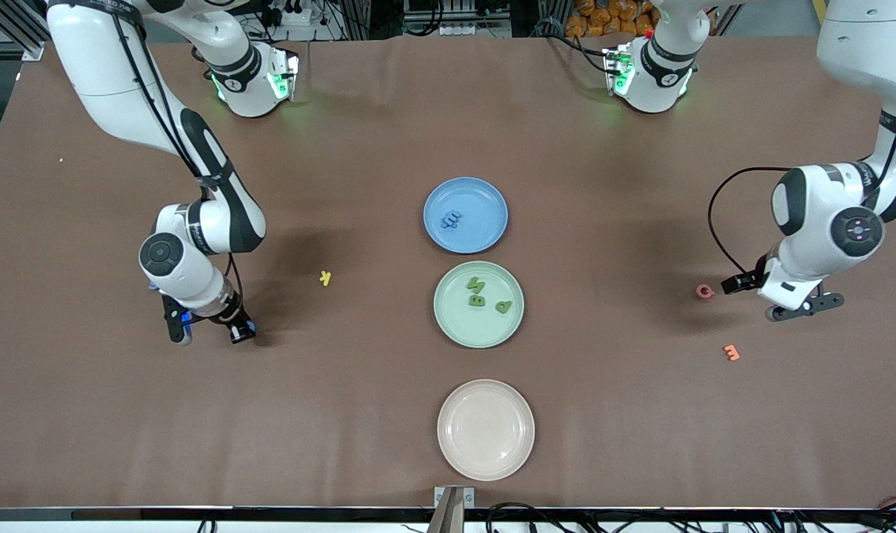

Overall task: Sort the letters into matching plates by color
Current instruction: 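Grasp the blue G with the right gripper while the left gripper reaches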

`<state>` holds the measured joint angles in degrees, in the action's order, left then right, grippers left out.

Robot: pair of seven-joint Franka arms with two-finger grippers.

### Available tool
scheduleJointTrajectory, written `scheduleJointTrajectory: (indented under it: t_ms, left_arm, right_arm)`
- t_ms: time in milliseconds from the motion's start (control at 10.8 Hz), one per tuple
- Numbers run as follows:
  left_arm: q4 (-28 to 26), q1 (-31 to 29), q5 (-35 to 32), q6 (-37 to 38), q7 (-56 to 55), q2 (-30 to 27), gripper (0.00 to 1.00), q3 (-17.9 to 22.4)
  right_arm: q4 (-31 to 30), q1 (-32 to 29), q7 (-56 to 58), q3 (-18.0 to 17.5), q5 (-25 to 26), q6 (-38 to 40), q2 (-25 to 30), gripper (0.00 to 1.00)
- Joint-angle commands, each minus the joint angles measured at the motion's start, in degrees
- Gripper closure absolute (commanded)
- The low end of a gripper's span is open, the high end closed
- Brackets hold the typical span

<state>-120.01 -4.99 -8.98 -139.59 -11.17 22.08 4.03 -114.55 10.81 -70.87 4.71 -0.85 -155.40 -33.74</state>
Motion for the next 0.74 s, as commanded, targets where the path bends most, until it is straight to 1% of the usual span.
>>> scheduleJointTrajectory:
  t_ms: [0,93,371,649]
  left_arm:
    - [-2.6,2.26,8.7,-1.47,12.54,-1.43,0.0,5.98]
    - [-2.6,2.18,8.97,-1.47,14.14,-1.17,0.0,6.68]
    - [-2.6,2.18,9.24,-2.0,14.77,0.76,0.0,8.36]
    - [-2.51,1.47,13.53,-5.41,14.86,2.96,0.03,8.89]
  right_arm:
    - [-0.68,1.32,3.36,-0.76,0.41,0.01,-2.03,0.79]
    - [-0.67,1.32,4.77,-0.84,0.41,0.01,-2.03,0.8]
    - [-0.59,1.85,6.54,-0.84,0.41,0.01,-1.94,0.88]
    - [-0.33,2.29,7.32,-0.93,0.84,0.1,-1.94,0.91]
